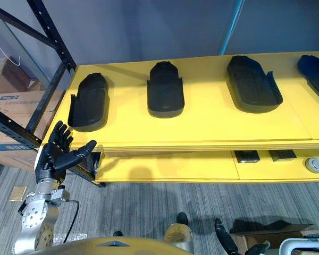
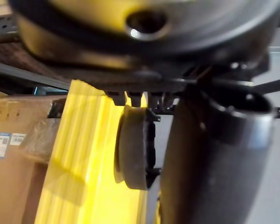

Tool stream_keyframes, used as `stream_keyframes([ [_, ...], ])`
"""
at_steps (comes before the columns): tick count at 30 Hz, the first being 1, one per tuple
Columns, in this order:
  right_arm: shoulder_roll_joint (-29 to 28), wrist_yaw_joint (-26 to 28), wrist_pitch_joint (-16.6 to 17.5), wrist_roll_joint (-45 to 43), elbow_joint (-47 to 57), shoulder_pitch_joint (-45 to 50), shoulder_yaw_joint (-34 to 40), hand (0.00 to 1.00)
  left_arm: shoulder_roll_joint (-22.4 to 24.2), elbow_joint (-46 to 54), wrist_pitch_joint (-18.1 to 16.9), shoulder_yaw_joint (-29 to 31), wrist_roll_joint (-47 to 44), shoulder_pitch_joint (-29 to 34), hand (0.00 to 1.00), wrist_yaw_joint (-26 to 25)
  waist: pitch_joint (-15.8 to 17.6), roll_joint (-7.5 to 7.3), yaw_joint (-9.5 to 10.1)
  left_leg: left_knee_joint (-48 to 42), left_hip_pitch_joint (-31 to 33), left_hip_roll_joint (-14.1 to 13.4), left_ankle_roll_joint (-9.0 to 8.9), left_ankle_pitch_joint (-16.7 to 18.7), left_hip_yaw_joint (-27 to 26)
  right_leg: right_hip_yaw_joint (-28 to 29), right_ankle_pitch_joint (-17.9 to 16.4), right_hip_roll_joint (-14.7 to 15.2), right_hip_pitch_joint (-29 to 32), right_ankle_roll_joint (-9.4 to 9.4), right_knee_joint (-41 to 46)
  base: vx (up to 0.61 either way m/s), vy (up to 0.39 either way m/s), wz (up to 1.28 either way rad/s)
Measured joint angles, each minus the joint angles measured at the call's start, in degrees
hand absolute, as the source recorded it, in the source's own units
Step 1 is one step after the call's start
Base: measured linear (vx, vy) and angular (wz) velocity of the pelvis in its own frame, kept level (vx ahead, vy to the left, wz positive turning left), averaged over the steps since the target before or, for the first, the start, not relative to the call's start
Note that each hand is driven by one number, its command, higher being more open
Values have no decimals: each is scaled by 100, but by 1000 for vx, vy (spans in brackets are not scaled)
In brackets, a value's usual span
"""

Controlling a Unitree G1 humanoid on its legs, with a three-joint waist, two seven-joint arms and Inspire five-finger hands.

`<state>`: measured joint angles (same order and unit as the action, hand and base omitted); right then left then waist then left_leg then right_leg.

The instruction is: Walk over and take three plastic housings, then place them on the shelf

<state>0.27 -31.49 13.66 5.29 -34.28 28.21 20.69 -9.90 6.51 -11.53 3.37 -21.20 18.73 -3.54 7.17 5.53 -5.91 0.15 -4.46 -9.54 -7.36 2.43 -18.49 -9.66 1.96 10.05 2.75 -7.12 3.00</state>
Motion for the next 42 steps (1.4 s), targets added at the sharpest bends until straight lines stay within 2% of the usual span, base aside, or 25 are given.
stream_keyframes([
  [14,20,239,-96,3,-195,-50,-109,100,-157,-236,2,110,-119,-255,100,-27,-5,10,-66,0,-9,4,-30,-11,-13,24,23,-5,11,-29,-18,0,0,0],
  [34,22,371,-95,3,-209,-211,-109,100,-229,-476,-35,322,-64,-534,100,-491,28,18,-89,-9,-95,7,-27,-8,-7,11,24,-2,-75,-30,-34,0,0,0],
  [36,22,383,-95,3,-256,-206,-86,100,-183,-324,-169,408,19,-482,100,-602,38,19,-68,-8,-92,7,-10,24,-2,7,20,-2,-91,-33,-39,0,0,0],
  [38,14,385,-94,3,-308,-206,-74,100,-163,79,-451,558,139,-344,100,-626,74,11,-55,-6,-84,7,-10,24,16,-8,18,0,-92,-32,-43,0,0,3],
  [39,1,388,-94,2,-324,-193,-32,100,-148,467,-819,671,163,-232,100,-623,118,29,-52,-6,-83,7,-15,21,39,-27,18,4,-100,-32,-40,3,0,8],
  [41,-4,389,-94,1,-329,-171,29,100,-105,956,-1206,788,172,-205,100,-618,165,64,-37,-6,-69,12,-24,15,82,-60,15,12,-110,-32,-34,11,-1,12],
  [42,-2,393,-93,2,-329,-170,54,100,-67,1399,-1611,931,165,-197,100,-536,189,107,-34,-6,-46,13,-26,6,119,-100,8,16,-111,-28,-33,19,-3,12],
])
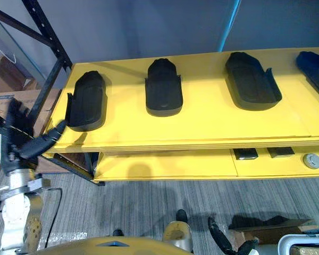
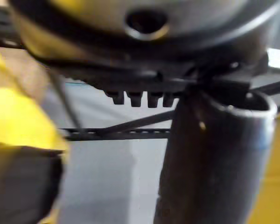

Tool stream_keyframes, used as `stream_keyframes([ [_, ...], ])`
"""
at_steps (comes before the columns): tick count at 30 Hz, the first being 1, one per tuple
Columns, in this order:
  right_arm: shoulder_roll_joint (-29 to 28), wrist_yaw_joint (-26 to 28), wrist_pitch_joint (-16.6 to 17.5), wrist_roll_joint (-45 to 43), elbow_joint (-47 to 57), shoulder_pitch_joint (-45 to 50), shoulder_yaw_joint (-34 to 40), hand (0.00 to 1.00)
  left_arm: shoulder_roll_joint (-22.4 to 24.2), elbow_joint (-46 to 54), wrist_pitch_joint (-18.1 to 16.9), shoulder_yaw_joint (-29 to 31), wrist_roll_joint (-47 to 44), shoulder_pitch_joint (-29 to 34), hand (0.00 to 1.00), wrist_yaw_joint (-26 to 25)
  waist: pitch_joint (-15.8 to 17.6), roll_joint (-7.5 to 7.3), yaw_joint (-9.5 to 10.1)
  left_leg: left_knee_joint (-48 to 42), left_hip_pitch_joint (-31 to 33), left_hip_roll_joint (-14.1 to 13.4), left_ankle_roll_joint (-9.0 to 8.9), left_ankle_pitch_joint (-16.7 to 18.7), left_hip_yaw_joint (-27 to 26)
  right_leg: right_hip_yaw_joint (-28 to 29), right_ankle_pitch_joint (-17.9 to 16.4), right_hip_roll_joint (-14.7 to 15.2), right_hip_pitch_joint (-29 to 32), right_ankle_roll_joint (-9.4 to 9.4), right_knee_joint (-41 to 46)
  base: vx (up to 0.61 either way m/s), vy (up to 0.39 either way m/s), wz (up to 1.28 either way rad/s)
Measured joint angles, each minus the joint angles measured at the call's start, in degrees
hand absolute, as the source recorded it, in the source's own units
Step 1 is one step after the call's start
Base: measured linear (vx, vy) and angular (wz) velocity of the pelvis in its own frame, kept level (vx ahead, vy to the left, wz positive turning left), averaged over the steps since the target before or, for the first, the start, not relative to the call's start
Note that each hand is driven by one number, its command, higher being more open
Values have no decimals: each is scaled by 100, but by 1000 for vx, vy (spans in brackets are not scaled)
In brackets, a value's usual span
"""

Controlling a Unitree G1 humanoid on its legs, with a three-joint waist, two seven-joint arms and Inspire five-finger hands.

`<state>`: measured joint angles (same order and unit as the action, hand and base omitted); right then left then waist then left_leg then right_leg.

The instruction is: Walk over and take three plastic housings, then place them on the shelf

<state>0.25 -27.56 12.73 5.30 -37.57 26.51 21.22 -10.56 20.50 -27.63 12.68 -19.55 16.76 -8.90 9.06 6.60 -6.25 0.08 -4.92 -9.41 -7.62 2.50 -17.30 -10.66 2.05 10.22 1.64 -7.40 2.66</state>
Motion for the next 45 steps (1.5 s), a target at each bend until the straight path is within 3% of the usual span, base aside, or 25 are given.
stream_keyframes([
  [4,1,25,1,1,-3,0,-3,100,120,704,-655,145,-33,1,100,419,10,84,24,0,18,0,1,-1,31,-23,-16,0,-3,2,-1,18,-3,5],
  [6,1,91,1,1,-2,-1,-8,100,129,768,-731,138,-127,1,100,834,-5,116,29,0,19,-1,2,-1,35,-26,-18,-2,-5,2,-3,0,0,0],
  [8,-1,162,1,1,-8,-4,-53,100,137,768,-640,20,-649,35,100,1544,-5,130,10,0,33,-2,4,0,41,-32,-18,-4,-5,2,-12,0,0,0],
  [14,-4,202,-6,-9,-137,13,-60,100,174,680,192,-552,-995,184,100,2327,41,62,-11,8,67,-3,36,19,120,-135,-8,-6,-75,3,-151,-4,-5,6],
  [21,11,214,-25,-240,-325,-2,-205,100,172,-78,936,-1199,-993,200,100,2254,56,38,-6,-2,138,2,11,16,154,-172,14,-4,-60,-27,-178,42,3,4],
  [28,25,220,-108,-396,-325,-59,-442,100,111,-502,1285,-1302,-1196,410,100,2022,95,-39,-4,-38,169,36,19,20,211,-243,5,41,-72,-13,-186,26,6,4],
  [37,216,234,-130,-440,-557,-250,-835,100,89,-708,1302,-1623,-1241,641,100,2092,40,24,124,-181,268,82,54,45,363,-390,27,118,-135,-43,-198,-32,4,7],
  [45,286,230,-136,-628,-764,-298,-853,100,34,-777,1293,-1648,-1663,869,100,2565,-145,7,152,-181,340,96,49,25,519,-575,105,116,-277,-75,-391,-1,-3,10],
])
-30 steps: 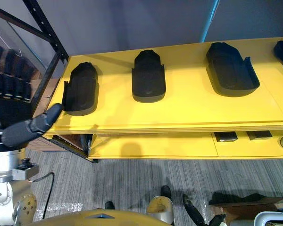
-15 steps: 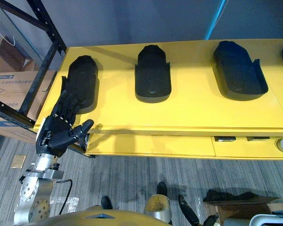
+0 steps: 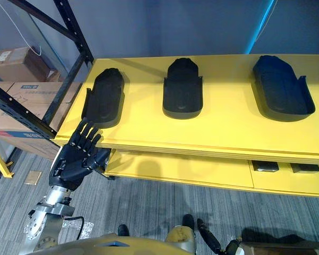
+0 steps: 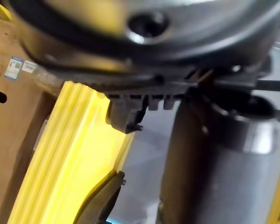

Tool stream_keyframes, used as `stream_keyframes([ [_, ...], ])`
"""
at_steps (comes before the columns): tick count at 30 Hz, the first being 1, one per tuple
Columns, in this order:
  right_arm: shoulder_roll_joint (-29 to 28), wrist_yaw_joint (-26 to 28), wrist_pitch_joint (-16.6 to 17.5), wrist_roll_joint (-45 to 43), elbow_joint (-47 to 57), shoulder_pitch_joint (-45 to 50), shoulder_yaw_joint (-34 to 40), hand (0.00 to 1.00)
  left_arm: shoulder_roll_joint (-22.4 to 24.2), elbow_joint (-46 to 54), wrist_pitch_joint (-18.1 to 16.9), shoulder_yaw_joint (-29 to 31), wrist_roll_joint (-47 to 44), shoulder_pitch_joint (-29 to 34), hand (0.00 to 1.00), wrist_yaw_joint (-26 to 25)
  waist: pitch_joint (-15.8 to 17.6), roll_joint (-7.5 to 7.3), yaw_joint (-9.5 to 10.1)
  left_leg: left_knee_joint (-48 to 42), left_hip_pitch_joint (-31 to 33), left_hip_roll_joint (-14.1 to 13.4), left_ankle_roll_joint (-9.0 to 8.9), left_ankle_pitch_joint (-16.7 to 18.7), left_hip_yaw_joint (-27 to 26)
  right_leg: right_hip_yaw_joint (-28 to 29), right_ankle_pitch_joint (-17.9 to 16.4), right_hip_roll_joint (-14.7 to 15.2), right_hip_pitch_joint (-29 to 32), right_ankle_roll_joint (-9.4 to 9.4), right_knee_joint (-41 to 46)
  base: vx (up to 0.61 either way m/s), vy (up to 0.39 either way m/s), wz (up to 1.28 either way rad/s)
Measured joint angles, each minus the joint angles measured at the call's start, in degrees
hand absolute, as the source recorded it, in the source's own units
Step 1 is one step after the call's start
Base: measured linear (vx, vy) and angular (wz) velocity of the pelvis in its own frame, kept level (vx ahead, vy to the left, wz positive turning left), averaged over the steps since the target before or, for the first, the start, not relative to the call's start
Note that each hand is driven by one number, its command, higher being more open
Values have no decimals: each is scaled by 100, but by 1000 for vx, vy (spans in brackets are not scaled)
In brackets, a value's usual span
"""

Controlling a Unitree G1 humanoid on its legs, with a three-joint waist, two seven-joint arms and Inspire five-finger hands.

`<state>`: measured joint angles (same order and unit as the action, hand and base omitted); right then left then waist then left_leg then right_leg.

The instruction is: Walk over and take three plastic housings, then place them on the shelf

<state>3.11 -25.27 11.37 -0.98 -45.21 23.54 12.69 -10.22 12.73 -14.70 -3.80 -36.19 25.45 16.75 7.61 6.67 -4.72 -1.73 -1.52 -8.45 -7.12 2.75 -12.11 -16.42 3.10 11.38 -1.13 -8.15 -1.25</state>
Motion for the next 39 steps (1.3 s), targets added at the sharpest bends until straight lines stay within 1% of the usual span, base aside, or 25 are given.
stream_keyframes([
  [4,77,4,0,-4,-14,-28,-122,100,-120,0,4,-115,6,-13,100,0,-25,6,-1,2,-2,0,0,-1,0,-2,11,-1,-4,2,-6,8,1,1],
  [10,113,7,13,-62,-130,-47,-151,100,-169,-2,6,-196,9,-11,100,-33,-62,-28,1,5,-3,0,-1,-1,-14,2,57,-10,-33,3,-95,0,0,0],
  [12,113,14,17,-73,-220,-47,-150,100,-169,-2,7,-208,9,-13,100,-34,-95,-17,-10,5,-4,0,-1,-1,-19,3,80,-16,-50,5,-135,-2,1,-2],
  [13,113,15,19,-124,-269,-46,-150,100,-169,-8,7,-208,10,-14,100,-51,-99,-44,-12,9,-2,0,-1,-1,-31,7,110,-24,-64,10,-188,-5,2,-4],
  [14,113,16,22,-177,-295,-46,-145,100,-169,-18,6,-209,13,-22,100,-96,-119,-15,-12,8,-4,0,-1,-1,-39,12,118,-26,-68,10,-196,-10,3,-3],
  [18,115,15,27,-176,-351,-44,-140,100,-170,-71,6,-209,20,-34,100,-287,-114,-29,-22,9,-2,-2,-1,-1,-57,34,118,-28,-49,11,-196,-4,2,-2],
  [24,115,67,61,-172,-351,-44,-88,100,-173,-100,6,-185,132,-114,100,-850,-119,-21,-28,14,5,-2,-1,-1,-96,98,118,-32,-6,12,-191,-3,2,-3],
  [30,116,114,79,-170,-341,-45,-33,100,-180,-114,8,114,314,-329,100,-1251,-114,-28,-30,19,0,-3,-1,-1,-99,126,119,-38,-3,13,-177,0,0,0],
  [34,116,119,77,-169,-337,-45,-29,100,-181,-114,9,287,315,-358,100,-1375,-110,-35,-40,19,-6,-3,-1,0,-124,148,119,-38,6,13,-173,0,0,0],
  [39,116,126,75,-167,-330,-45,-12,100,-180,-188,19,293,314,-378,100,-1578,-90,-61,-35,20,-77,-9,-5,10,-197,230,111,-41,11,26,-132,-6,5,-8],
])
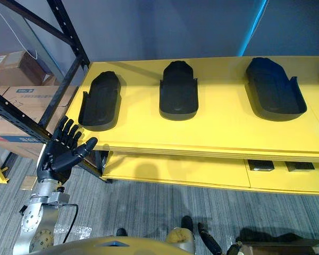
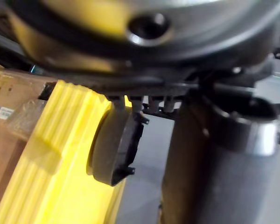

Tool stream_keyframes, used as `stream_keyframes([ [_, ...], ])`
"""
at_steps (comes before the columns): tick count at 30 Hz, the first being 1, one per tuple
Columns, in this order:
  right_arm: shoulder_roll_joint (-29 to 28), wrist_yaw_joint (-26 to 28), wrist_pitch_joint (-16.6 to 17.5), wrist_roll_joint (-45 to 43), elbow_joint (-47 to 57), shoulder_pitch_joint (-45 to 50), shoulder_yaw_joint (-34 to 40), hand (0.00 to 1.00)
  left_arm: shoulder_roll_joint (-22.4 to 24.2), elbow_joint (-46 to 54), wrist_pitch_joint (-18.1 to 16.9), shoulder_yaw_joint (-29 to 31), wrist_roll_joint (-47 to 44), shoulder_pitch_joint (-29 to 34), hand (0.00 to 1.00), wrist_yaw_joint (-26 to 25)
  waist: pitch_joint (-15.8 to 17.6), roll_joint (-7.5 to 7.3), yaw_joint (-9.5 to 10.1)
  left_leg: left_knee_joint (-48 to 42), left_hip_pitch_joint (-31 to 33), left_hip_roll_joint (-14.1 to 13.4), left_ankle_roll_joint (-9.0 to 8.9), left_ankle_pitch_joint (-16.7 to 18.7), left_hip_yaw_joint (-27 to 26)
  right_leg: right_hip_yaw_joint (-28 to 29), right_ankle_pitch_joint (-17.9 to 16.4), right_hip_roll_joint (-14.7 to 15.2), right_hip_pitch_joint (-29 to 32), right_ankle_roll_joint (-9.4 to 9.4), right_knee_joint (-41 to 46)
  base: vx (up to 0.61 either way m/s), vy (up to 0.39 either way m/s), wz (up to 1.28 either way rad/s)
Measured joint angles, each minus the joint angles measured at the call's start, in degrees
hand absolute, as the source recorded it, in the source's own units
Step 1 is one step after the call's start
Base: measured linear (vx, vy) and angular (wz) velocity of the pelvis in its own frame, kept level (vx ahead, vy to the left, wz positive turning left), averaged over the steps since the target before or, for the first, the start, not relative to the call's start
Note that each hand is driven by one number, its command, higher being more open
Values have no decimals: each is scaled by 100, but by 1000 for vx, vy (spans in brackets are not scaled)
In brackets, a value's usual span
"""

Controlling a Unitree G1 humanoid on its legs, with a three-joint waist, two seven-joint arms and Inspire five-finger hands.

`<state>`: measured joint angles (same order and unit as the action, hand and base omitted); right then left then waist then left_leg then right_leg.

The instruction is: Walk over and take three plastic housings, then place them on the shelf

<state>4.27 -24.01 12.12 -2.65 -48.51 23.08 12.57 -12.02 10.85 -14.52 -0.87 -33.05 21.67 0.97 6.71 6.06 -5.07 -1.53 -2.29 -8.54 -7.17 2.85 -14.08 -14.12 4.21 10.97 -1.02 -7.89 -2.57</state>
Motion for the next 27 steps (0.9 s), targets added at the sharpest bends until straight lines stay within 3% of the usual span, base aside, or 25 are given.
stream_keyframes([
  [8,0,82,-50,4,29,0,48,100,18,-357,107,122,0,-200,100,-131,47,-48,-115,-30,-19,-11,9,27,-75,72,-34,2,59,48,81,-13,3,-4],
  [21,-1,120,-50,17,214,-8,162,100,18,-474,146,173,4,-520,100,-368,120,-41,-145,-37,-21,-13,7,26,-175,189,-33,3,171,45,182,-1,0,-3],
  [24,-1,159,-50,29,223,-50,161,100,18,-475,144,182,296,-668,100,-657,224,-44,-147,-52,-20,-18,7,26,-178,192,-38,4,196,48,236,0,0,0],
  [27,-1,169,-51,25,222,-57,162,100,18,-475,134,190,1188,-699,100,-1238,236,-44,-156,-57,-20,-20,8,26,-176,189,-44,4,197,55,246,0,0,0],
])
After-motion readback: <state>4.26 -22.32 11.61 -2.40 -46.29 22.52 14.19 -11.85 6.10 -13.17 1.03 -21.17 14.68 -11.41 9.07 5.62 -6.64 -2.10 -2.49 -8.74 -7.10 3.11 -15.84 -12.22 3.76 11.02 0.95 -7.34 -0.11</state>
